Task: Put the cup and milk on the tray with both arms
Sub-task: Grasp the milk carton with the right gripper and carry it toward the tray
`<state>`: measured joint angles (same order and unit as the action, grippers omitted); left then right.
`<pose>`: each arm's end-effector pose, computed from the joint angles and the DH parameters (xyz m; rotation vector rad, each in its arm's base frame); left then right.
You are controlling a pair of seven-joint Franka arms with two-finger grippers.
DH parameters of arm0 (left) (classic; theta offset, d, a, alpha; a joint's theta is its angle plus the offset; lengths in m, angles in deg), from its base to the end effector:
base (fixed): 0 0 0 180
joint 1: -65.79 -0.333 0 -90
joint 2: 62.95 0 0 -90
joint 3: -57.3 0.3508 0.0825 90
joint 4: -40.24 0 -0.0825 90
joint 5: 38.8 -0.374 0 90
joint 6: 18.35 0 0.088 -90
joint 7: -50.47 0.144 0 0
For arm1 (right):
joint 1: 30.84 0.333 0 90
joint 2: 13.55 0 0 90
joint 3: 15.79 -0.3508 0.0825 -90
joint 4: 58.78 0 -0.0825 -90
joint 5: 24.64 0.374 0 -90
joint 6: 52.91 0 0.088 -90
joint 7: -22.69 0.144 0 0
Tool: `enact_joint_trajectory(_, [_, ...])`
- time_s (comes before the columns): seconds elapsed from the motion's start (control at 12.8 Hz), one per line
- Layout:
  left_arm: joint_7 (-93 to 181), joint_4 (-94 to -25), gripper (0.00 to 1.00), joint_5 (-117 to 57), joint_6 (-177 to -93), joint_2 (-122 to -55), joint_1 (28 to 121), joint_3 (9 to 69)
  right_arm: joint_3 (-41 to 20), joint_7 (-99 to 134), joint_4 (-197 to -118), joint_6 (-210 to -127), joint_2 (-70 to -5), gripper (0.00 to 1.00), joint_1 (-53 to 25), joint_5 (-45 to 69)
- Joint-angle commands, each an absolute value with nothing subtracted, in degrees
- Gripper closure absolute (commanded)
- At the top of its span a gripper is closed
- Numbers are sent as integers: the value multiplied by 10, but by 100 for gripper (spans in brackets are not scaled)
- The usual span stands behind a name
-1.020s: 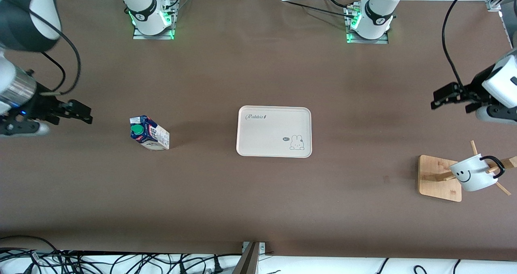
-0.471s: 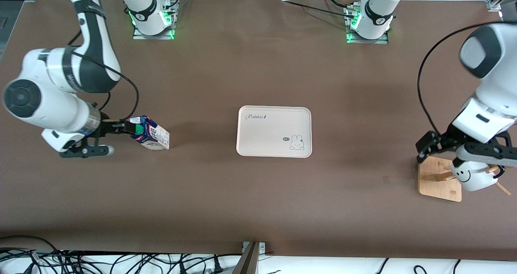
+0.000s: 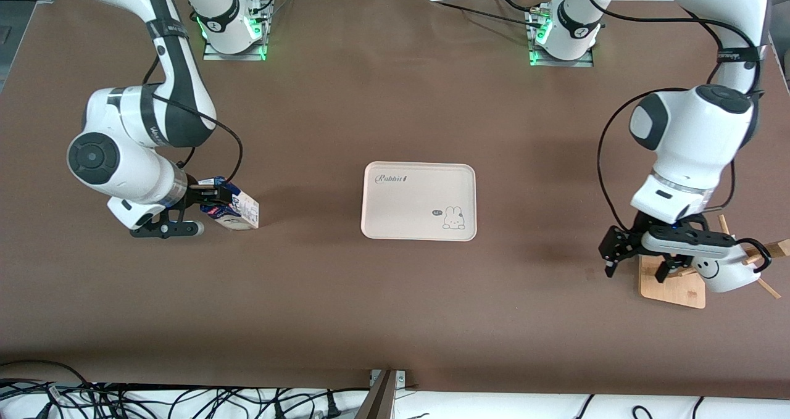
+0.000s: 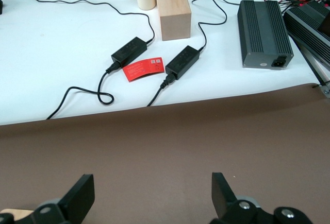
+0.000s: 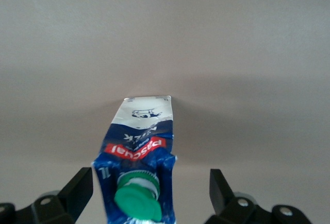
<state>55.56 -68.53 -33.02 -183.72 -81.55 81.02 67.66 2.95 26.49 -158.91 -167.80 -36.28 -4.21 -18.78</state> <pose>0.6917 -0.0656 0.4218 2.9589 -0.1692 1.0310 0.6277 0.1139 0.3475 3.0889 0.0606 -0.1732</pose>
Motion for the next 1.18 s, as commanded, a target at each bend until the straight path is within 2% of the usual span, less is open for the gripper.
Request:
enact_joint_trajectory(0.0, [560,-729,0,-328,-1835,-759,816,680,31,272,-1627,-1703,-347,13,-39,-181])
enact_joint_trajectory(0.08, [563,-749,0,-329,-1835,-737,816,680,31,272,-1627,-1700,-347,33,-39,-182])
enact_joint_trajectory(0.16, [563,-767,0,-328,-1835,-723,816,679,31,272,-1625,-1696,-346,46,-39,-182])
enact_joint_trajectory(0.24, [562,-789,0,-327,-1835,-704,814,679,29,273,-1621,-1695,-346,54,-36,-182])
enact_joint_trajectory(0.39, [563,-814,0,-327,-1836,-665,808,679,19,306,-1591,-1664,-342,58,-18,-181])
enact_joint_trajectory(0.63, [564,-868,0,-327,-1836,-598,774,679,-32,410,-1499,-1587,-352,57,10,-180])
enact_joint_trajectory(0.86, [564,-897,0,-327,-1838,-566,760,679,-108,491,-1448,-1593,-381,57,24,-129])
enact_joint_trajectory(1.1, [564,-901,0,-323,-1872,-571,742,679,-124,583,-1393,-1623,-434,57,77,-127])
